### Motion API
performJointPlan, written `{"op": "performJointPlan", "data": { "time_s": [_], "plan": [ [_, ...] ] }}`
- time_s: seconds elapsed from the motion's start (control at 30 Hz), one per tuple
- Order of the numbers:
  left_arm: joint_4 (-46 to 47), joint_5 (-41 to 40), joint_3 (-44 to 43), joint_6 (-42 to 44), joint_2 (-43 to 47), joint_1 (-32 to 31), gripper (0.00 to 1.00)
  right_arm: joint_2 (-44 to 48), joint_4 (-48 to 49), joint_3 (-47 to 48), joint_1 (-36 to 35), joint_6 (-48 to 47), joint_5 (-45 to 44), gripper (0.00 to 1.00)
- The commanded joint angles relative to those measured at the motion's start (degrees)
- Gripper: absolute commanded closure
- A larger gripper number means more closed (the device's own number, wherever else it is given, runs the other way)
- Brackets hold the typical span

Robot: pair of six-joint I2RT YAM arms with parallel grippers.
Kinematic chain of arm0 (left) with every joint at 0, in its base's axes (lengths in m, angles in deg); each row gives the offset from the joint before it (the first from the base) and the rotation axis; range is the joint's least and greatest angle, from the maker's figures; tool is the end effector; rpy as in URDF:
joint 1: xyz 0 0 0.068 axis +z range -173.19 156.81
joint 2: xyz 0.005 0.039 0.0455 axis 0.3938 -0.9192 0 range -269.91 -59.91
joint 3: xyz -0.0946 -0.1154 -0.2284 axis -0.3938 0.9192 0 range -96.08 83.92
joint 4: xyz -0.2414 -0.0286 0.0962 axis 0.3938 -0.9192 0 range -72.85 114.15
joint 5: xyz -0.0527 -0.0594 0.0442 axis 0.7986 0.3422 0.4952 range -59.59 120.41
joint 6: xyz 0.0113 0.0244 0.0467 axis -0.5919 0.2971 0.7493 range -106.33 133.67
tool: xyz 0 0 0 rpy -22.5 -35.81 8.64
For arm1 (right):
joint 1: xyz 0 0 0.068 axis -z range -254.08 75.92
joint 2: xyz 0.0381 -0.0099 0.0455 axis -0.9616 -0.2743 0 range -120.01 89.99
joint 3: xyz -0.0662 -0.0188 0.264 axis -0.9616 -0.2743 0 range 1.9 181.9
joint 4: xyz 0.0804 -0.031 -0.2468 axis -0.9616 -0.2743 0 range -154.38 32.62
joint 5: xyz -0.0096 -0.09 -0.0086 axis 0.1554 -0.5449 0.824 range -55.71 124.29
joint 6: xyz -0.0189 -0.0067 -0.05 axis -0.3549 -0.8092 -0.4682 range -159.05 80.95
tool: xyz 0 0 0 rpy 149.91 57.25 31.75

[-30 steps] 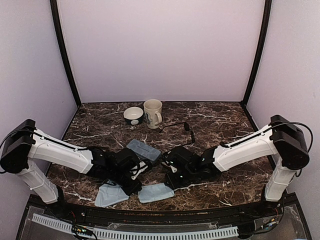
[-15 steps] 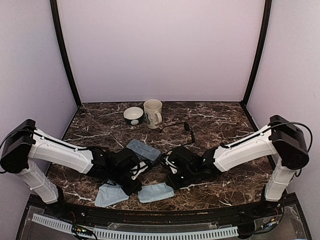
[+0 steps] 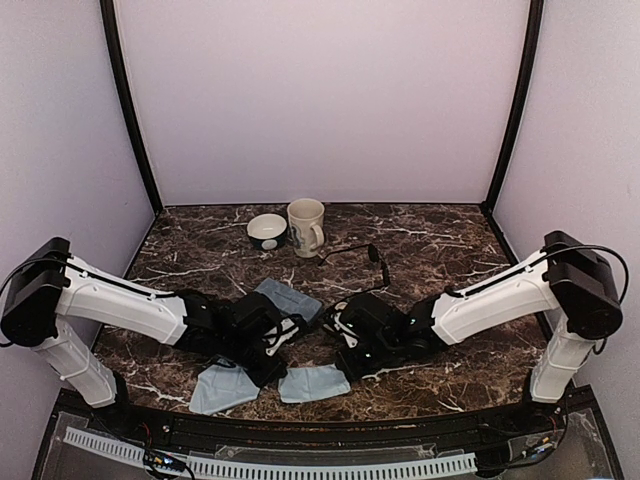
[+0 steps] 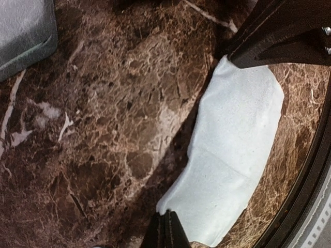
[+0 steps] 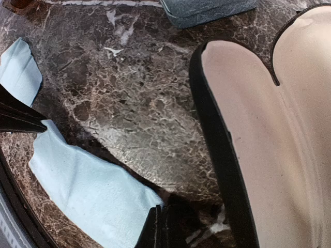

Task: Organize the sunglasses
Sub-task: Pick up the glasses cleaning cloth from the center of the board.

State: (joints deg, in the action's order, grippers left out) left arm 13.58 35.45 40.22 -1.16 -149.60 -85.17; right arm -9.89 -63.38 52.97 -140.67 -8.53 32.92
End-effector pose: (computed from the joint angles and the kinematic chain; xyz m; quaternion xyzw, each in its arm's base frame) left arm 0.1345 -0.2594 0.1517 0.3943 0.8719 -0.2115 0.1991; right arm 0.1338 0.3069 0.1392 -0.2917 0.9074 0.2191 0.2086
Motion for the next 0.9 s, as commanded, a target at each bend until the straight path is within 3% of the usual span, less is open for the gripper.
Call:
{"op": "performJointPlan", "data": {
  "time_s": [0.0,0.43,0.87],
  "plan": [
    [-0.9,-0.7,-3.6,0.8,1.6,0.4,1.0,4.5,1.7,-1.0,0.2,1.7,-1.3,1.0],
    [-4.1,-1.6,-13.7,5.2,-2.0,1.5,1.0,16.8,-5.0,-4.7,0.4,7.2,-9.9,1.0],
    [-7.5,3.1,-31.0,11.9,-13.8,6.1,1.0,22.6,-11.9,-8.3,5.2,14.9,-16.2,1.0]
  ]
}}
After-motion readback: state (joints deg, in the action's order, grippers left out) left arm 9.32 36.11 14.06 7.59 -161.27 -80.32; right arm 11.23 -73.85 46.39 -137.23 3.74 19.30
